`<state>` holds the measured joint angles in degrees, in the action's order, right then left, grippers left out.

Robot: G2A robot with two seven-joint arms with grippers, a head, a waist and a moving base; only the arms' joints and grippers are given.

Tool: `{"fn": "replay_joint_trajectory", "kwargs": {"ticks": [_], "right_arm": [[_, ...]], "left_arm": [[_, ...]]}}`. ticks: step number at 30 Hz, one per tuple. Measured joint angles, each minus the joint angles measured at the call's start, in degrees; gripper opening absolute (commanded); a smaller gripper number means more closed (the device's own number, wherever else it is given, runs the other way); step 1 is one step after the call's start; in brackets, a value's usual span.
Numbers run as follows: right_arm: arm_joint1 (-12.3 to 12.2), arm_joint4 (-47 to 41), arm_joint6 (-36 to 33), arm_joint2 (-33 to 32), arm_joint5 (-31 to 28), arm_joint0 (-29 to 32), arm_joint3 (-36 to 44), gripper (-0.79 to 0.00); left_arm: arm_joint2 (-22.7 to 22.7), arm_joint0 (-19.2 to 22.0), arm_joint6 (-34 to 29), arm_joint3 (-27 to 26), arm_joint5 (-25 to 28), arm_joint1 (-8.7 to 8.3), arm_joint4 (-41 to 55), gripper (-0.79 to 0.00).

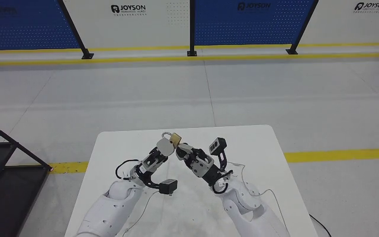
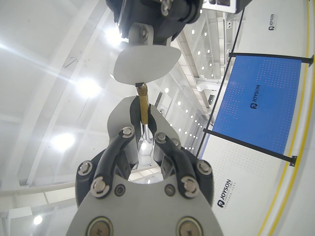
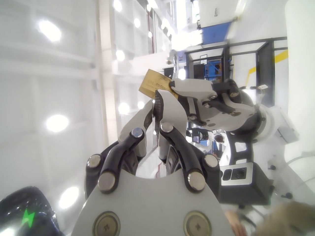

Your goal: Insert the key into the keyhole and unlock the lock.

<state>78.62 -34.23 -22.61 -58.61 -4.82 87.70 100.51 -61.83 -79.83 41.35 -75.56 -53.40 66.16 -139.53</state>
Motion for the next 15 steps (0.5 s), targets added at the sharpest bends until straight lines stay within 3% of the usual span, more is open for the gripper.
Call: {"fn": "replay_joint_trajectory", "kwargs": {"ticks": [9, 12, 14, 15], "right_arm": [[-0.1, 2.6, 1.8, 0.3, 0.0, -0.2, 0.1, -0.785], [-0.1, 3.0, 2.0, 0.5, -0.1, -0.2, 0.1, -0.785], [-0.1, 3.1, 1.9, 0.5, -0.2, -0.2, 0.1, -0.785], [-0.1, 3.2, 1.9, 0.5, -0.3, -0.2, 0.1, -0.785]], "left_arm": [[0.0, 0.0, 0.0, 0.0, 0.0, 0.00, 0.0, -0.785], [0.0, 0.0, 0.0, 0.0, 0.0, 0.00, 0.0, -0.486], [0.0, 0.0, 0.0, 0.0, 0.0, 0.00, 0.0, -0.342], [0.0, 0.0, 0.0, 0.0, 0.0, 0.00, 0.0, -0.135]]}}
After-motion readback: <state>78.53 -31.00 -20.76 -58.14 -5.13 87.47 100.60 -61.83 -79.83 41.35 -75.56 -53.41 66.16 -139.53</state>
